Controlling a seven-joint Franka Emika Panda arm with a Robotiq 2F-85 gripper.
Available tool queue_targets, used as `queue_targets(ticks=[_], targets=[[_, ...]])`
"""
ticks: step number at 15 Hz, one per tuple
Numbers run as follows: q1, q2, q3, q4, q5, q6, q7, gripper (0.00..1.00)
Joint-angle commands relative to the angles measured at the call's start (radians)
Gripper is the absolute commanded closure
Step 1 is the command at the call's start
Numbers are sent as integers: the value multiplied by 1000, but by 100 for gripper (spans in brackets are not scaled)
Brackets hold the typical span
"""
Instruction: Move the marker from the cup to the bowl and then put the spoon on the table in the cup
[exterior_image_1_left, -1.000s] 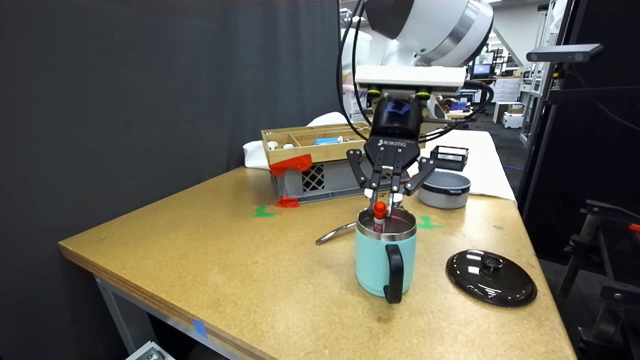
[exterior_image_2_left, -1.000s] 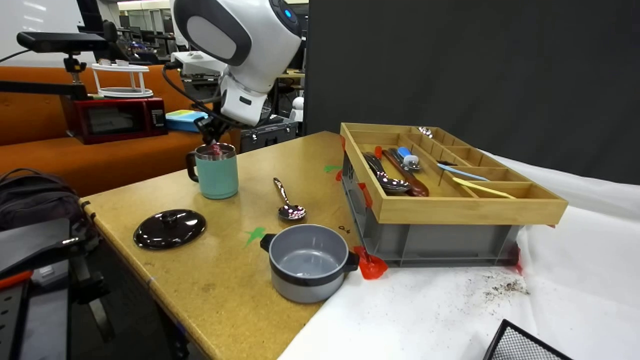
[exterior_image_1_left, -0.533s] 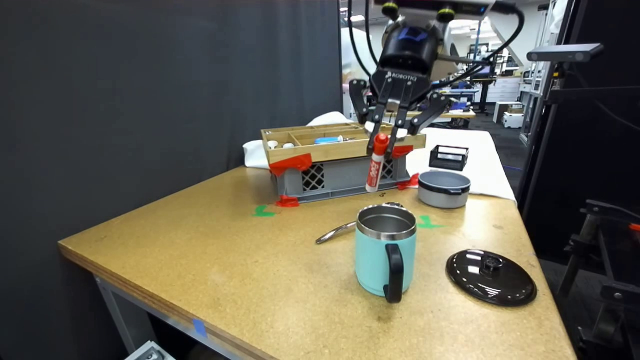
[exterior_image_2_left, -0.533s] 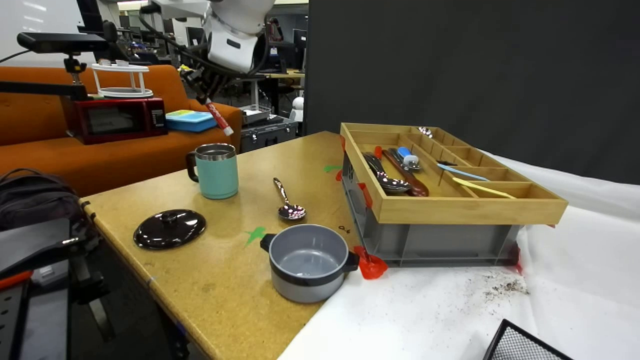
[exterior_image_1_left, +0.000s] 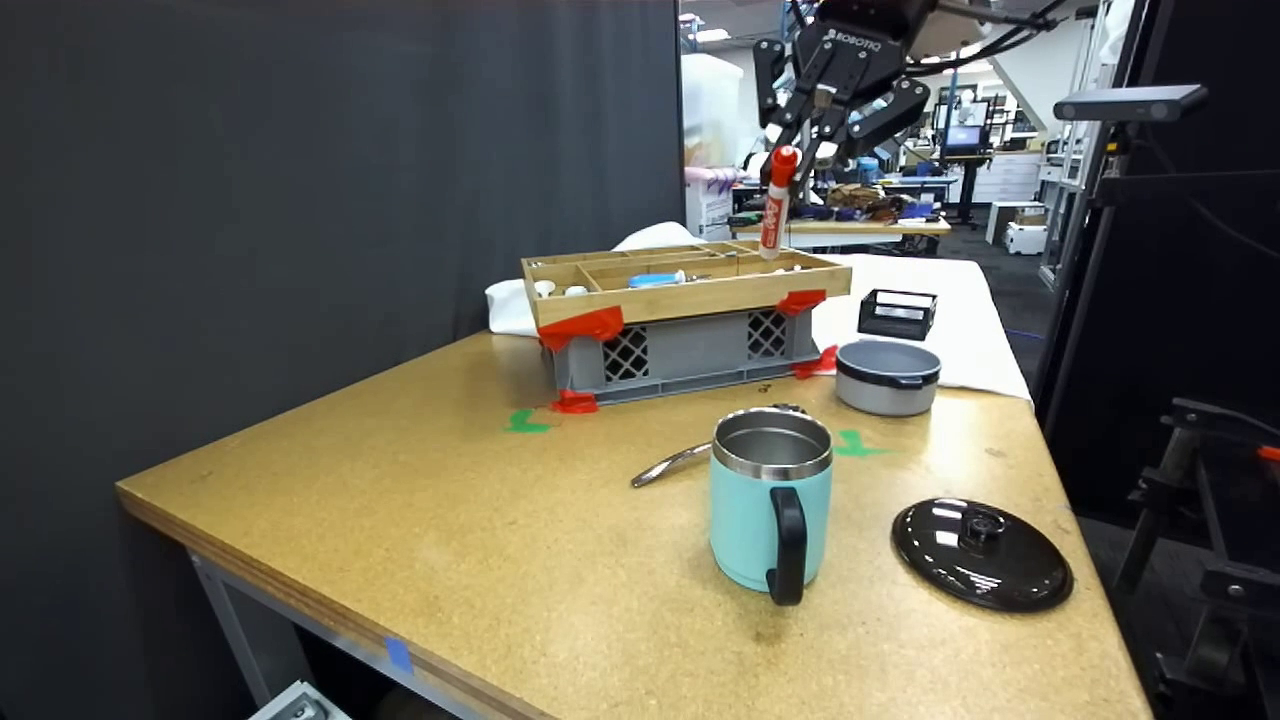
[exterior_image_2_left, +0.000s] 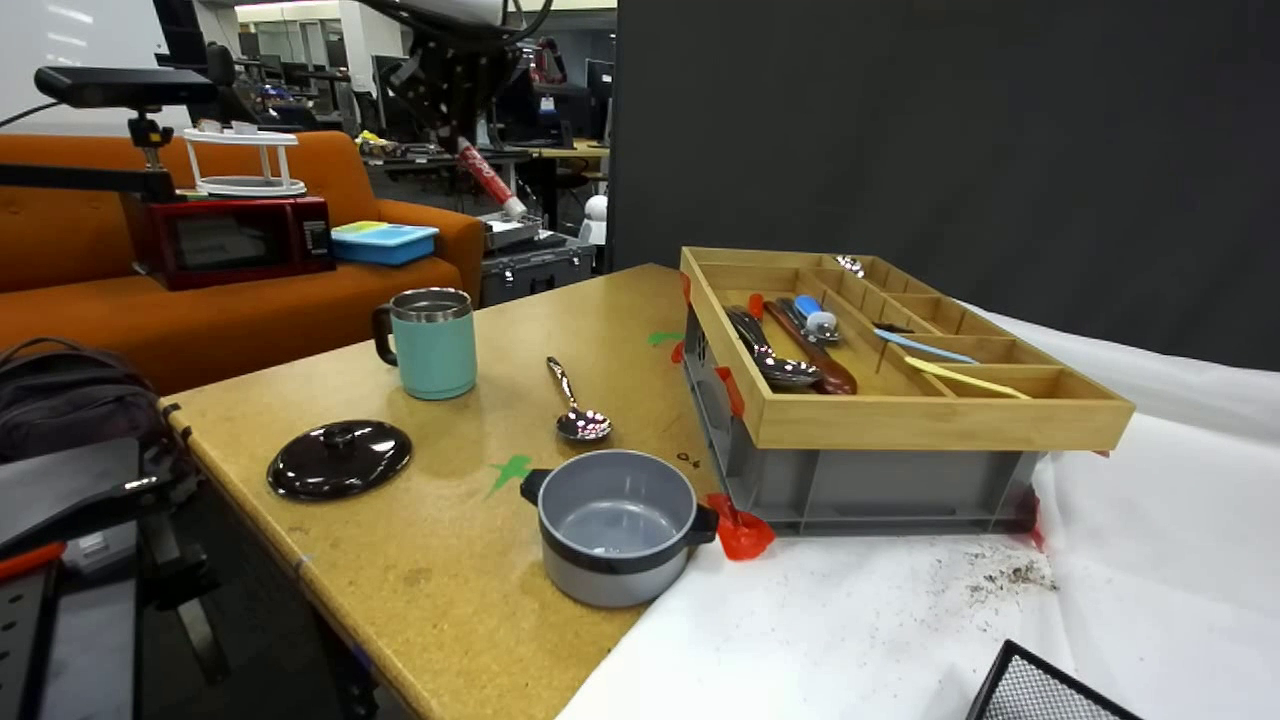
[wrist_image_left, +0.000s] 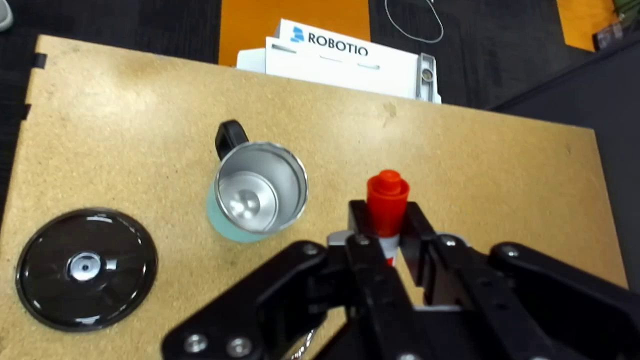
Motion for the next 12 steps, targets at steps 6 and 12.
queue_targets(ticks=[6,12], targets=[[-183,74,-148,-6,-17,14,27,95],[-218,288,-203,48,60,-4,-11,95]])
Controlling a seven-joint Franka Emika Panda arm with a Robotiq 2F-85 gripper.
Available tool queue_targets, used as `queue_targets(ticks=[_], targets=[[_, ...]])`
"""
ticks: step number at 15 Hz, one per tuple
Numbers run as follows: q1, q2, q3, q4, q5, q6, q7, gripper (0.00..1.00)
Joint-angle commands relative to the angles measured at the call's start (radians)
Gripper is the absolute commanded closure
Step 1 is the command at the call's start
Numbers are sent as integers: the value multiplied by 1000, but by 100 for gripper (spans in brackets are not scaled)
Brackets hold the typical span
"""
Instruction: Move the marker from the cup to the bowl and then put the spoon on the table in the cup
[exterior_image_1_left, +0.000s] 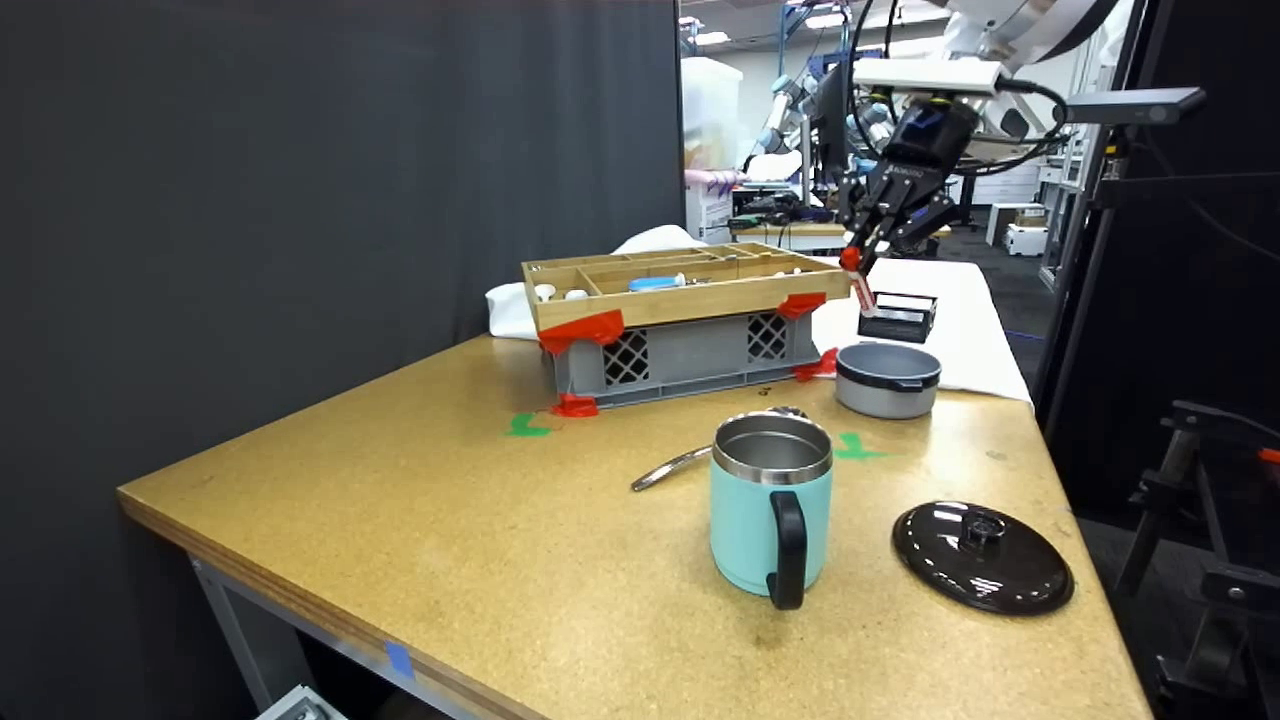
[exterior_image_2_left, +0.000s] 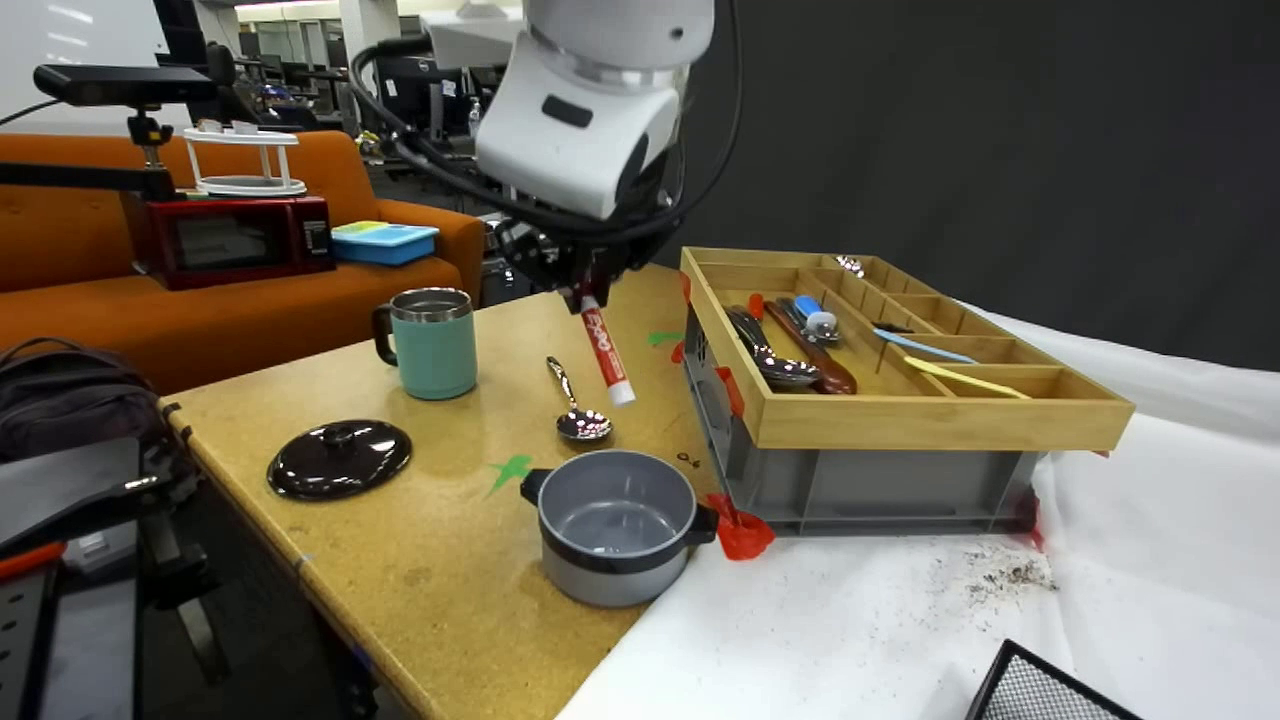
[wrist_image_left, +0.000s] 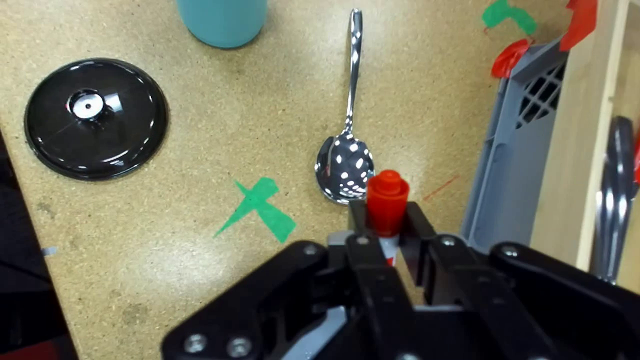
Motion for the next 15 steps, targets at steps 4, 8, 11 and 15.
queue_targets(ticks=[4,8,11,15], targets=[[-18,230,-14,118,92,-11,-2,95],[-25,319,-36,166,126,19,1,95],[-28,355,-50,187,141,34,12,60],[-21,343,-49,171,137,17,11,37]])
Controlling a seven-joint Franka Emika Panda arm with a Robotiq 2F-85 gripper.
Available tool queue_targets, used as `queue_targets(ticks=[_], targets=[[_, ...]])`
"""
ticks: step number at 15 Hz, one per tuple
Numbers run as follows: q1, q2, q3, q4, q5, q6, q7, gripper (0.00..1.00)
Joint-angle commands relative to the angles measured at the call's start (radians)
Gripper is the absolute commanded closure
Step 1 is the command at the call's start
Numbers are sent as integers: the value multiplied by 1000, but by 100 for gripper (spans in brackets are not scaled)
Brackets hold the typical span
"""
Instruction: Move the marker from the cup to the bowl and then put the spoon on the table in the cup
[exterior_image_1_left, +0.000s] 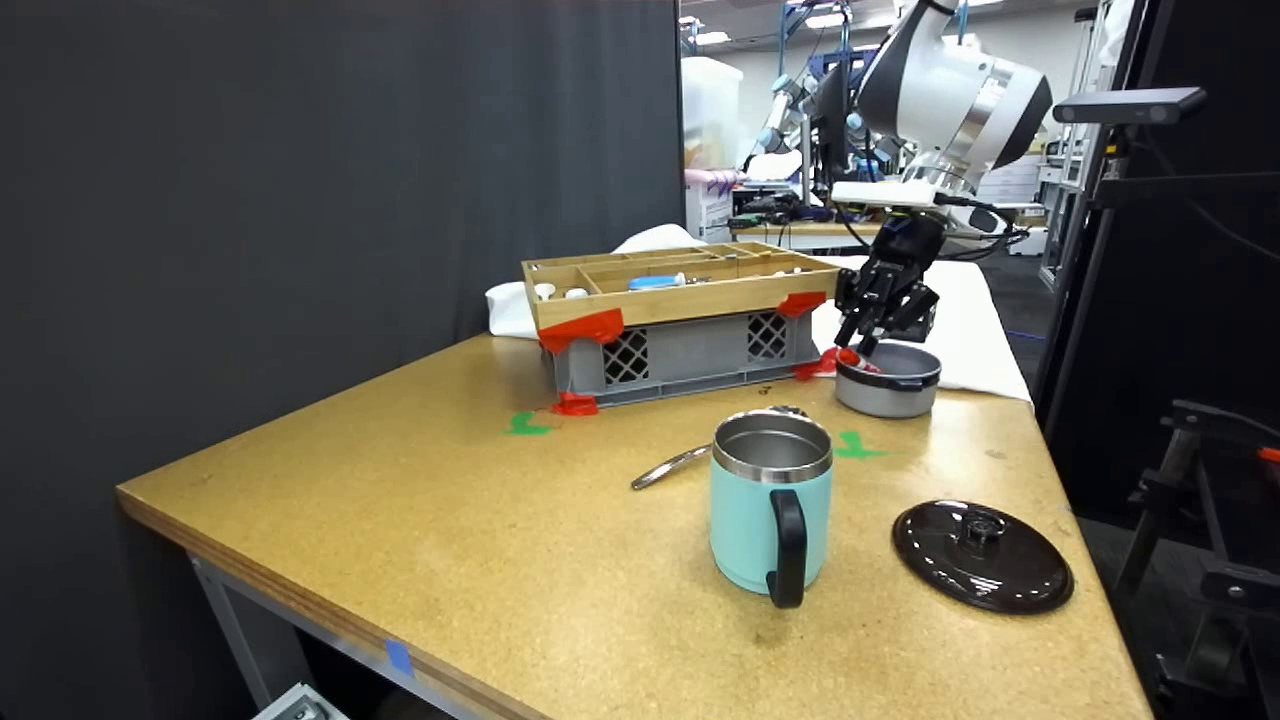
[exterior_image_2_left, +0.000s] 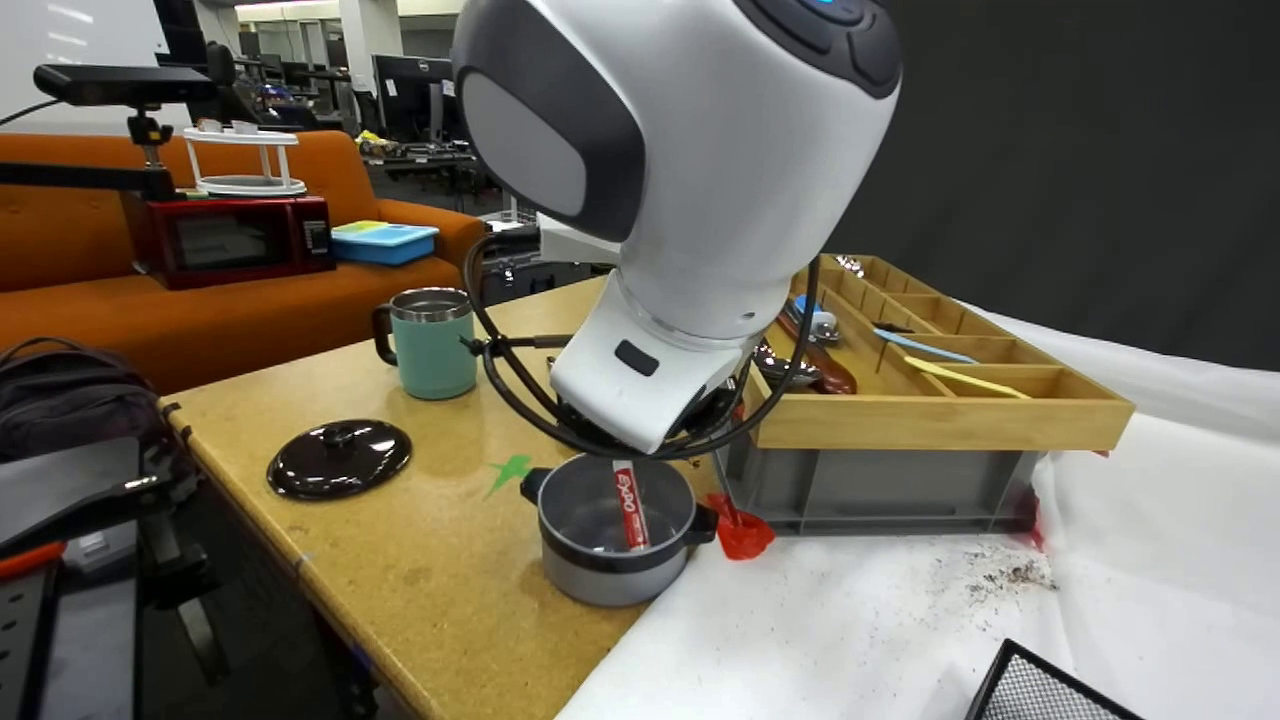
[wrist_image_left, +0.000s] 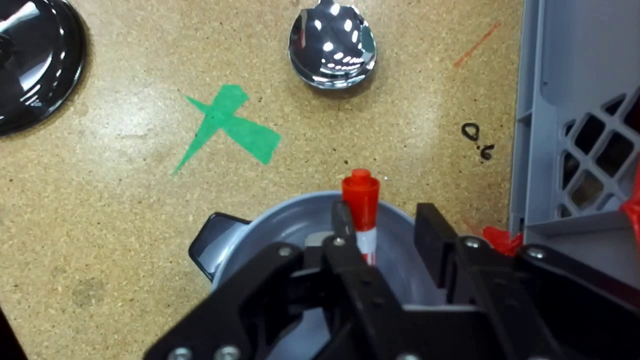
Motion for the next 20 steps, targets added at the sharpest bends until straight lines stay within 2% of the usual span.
queue_targets(ticks=[1,5,6,13,20], targets=[[5,-23,11,-13,10,-14,1,30],[34,-74,29,-50,-43,-83,6,2],[45,-89,32,-60,-63,-104,13,0],[100,-183,45,-107,-224,-154,114,0],[106,-253,56,-135,-290,-135,166,0]])
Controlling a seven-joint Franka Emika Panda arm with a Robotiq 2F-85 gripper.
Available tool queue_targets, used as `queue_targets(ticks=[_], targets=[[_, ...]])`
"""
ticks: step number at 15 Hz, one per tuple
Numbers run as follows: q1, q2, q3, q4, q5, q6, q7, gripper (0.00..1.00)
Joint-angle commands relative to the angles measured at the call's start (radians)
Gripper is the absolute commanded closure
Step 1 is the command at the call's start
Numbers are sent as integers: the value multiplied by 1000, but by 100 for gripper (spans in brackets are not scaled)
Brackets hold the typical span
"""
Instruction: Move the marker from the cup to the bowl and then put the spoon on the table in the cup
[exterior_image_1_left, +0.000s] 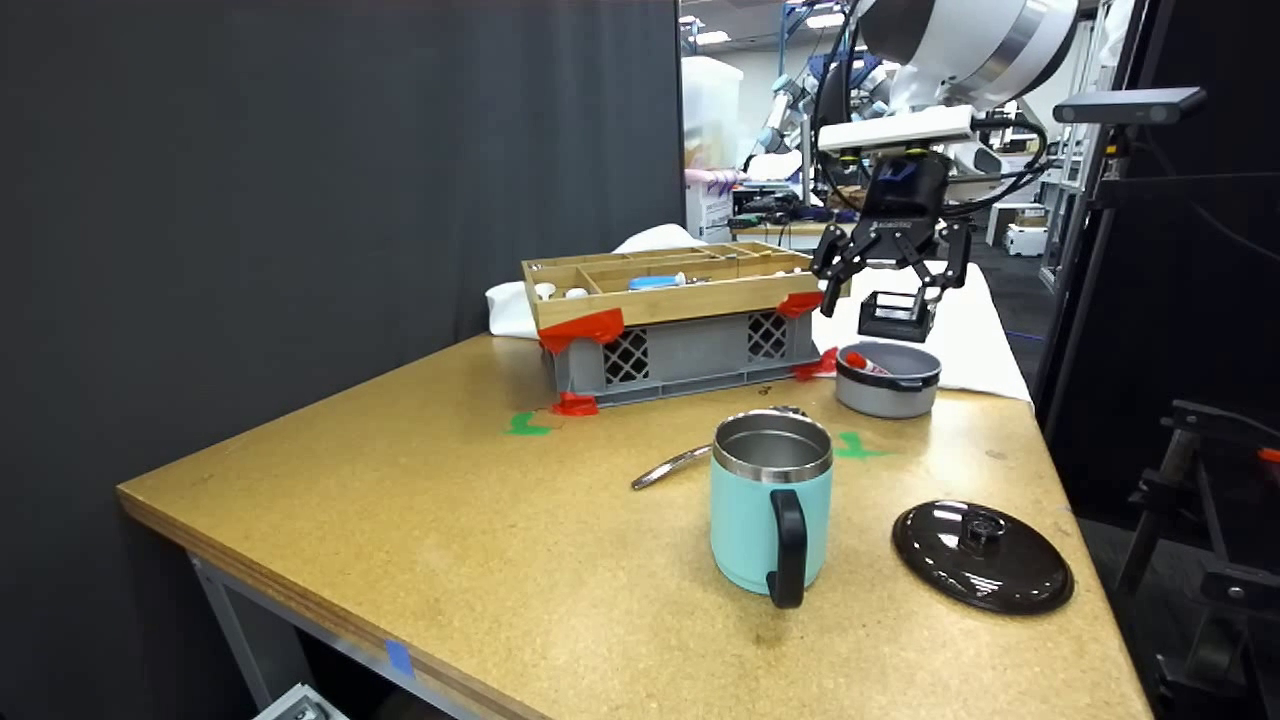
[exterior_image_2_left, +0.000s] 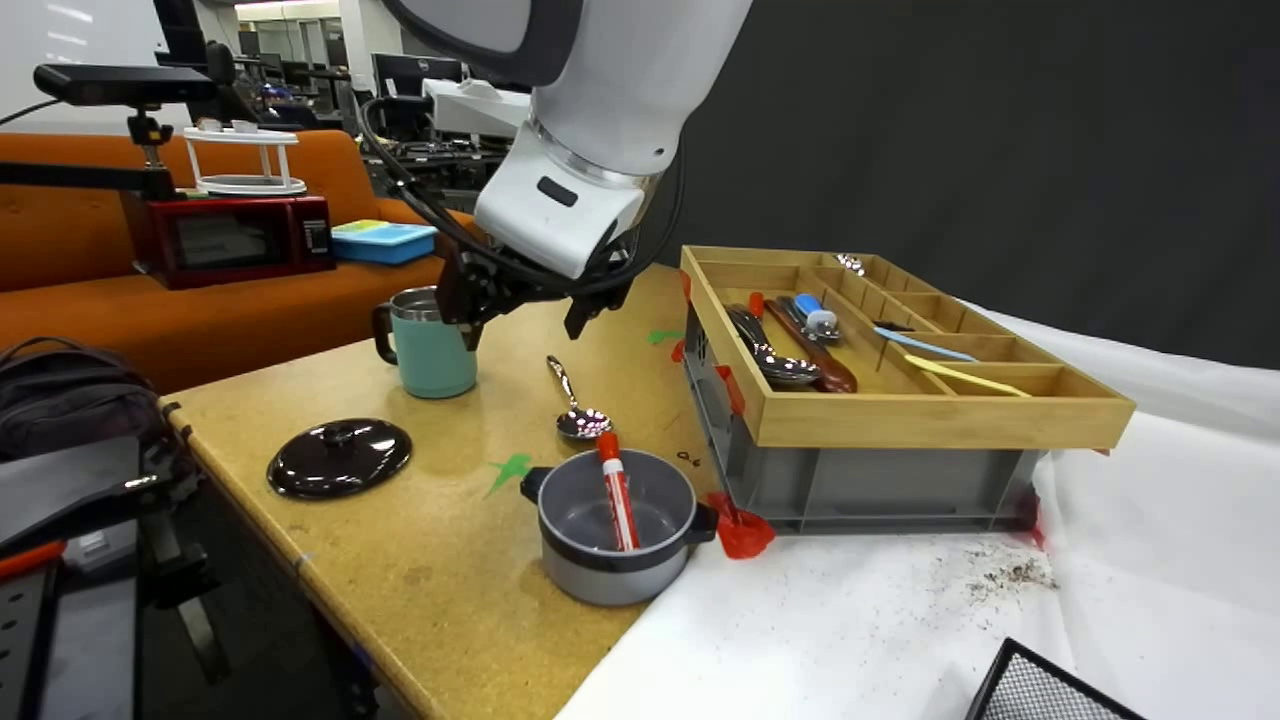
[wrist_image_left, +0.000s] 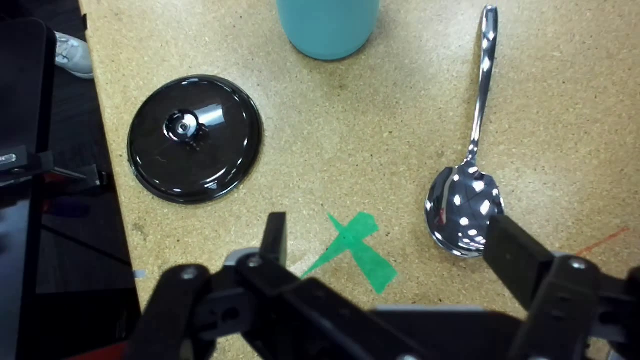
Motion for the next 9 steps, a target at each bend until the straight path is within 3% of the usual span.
queue_targets(ticks=[1,9], targets=[[-6,-43,18,-27,-24,10,29,0],[6,4,101,19,201,69,-123,0]])
